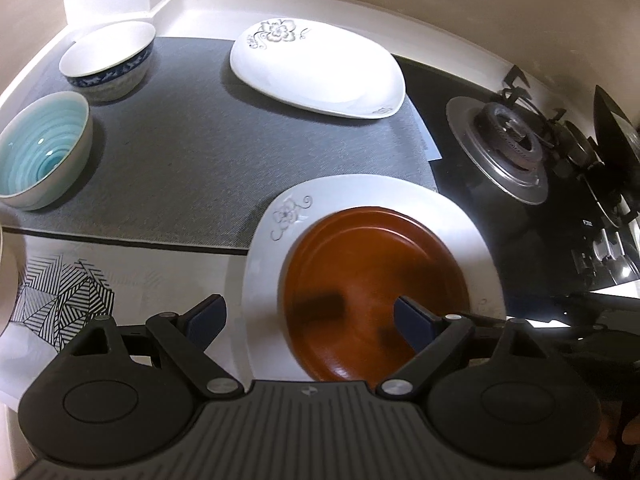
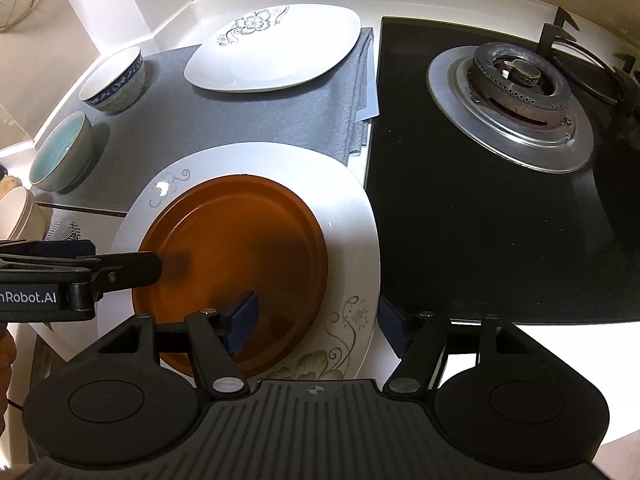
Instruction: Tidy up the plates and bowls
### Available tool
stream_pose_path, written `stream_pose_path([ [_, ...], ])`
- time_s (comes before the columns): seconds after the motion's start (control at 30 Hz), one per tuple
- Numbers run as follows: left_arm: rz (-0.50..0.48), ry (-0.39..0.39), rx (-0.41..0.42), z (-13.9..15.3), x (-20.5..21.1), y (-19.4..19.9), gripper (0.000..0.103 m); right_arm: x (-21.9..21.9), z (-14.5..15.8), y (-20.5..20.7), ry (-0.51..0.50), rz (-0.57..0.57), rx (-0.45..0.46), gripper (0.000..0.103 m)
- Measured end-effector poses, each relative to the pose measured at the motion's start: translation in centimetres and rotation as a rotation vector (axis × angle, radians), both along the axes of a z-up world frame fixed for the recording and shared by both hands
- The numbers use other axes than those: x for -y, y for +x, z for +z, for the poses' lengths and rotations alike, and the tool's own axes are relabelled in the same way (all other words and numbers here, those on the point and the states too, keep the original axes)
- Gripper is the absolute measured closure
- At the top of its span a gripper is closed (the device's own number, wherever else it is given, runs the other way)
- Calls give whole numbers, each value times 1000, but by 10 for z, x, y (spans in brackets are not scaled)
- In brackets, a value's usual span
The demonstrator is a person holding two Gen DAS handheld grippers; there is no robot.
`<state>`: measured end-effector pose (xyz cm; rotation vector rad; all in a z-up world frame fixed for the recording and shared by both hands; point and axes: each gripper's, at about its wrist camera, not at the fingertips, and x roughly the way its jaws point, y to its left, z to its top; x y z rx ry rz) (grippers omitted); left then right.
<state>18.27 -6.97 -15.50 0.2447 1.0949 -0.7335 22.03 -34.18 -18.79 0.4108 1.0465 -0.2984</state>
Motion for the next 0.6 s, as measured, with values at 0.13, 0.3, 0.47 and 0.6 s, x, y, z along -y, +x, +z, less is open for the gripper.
stream_pose_path([
  [0.13, -5, -17, 0, 2, -2, 2, 11, -4, 0, 6, 5, 10, -3, 34],
  [0.3, -10, -51, 2, 7, -5, 5, 13, -9, 1, 15, 17, 26, -4, 34],
  [0.47, -12, -83, 18, 14, -7, 8, 13, -16, 1, 25, 23, 44, -3, 34],
  [0.6, 36, -56, 18, 13, -12, 15, 13, -19, 1, 30, 28, 63, -4, 34],
])
